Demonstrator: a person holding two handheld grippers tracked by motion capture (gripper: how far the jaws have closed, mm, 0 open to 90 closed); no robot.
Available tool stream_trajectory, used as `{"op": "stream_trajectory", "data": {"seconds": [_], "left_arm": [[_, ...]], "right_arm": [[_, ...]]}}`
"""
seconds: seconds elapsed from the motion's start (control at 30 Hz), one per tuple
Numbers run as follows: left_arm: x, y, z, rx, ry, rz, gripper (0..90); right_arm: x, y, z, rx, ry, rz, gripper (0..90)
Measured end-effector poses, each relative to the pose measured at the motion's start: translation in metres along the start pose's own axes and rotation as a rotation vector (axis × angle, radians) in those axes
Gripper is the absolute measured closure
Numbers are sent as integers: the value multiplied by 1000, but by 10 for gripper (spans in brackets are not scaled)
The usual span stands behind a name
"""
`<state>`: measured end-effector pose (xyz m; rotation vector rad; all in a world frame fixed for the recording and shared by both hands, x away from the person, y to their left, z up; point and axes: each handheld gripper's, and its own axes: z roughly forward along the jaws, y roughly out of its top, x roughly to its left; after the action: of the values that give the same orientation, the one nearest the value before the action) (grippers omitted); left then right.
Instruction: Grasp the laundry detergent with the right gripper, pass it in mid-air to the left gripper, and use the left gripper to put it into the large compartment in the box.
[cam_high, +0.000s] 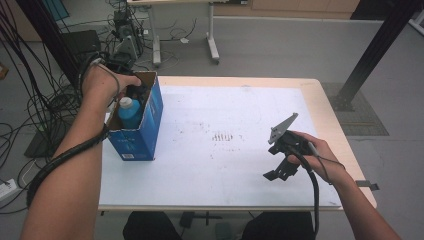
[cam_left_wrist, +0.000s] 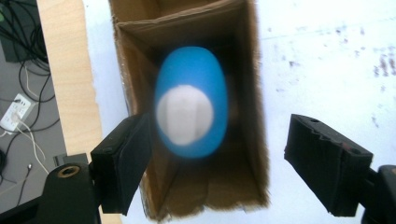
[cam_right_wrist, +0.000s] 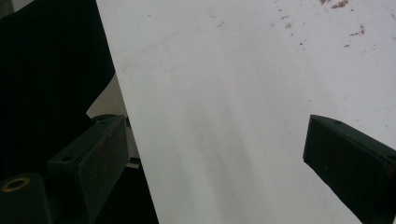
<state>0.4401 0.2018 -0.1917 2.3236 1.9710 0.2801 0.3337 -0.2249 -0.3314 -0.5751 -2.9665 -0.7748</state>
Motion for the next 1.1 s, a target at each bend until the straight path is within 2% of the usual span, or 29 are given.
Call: {"op": "stream_trajectory", "data": {"seconds": [0.1, 0.27, 0.5, 0.57, 0.63, 0.87, 1.1], "left_arm": [[-4, -1, -8, -3, 8, 14, 210], [-14, -1, -19, -6, -8, 36, 156], [-40, 1, -29, -20, -43, 92, 123], [-49, 2, -32, -23, -59, 121, 123], [-57, 3, -32, -24, -87, 146, 122], [-87, 7, -30, -32, -107, 213, 128], [-121, 12, -21, -46, -130, 285, 139]], "right_arm": [[0, 0, 1, 4, -1, 1, 71], [2, 0, 2, 6, 0, 4, 71], [6, -3, 5, 14, 3, 15, 71], [7, -4, 6, 18, 3, 17, 71], [8, -5, 6, 22, 3, 21, 71], [11, -10, 1, 26, -7, 32, 70], [17, -16, -3, 25, -19, 49, 69]]}}
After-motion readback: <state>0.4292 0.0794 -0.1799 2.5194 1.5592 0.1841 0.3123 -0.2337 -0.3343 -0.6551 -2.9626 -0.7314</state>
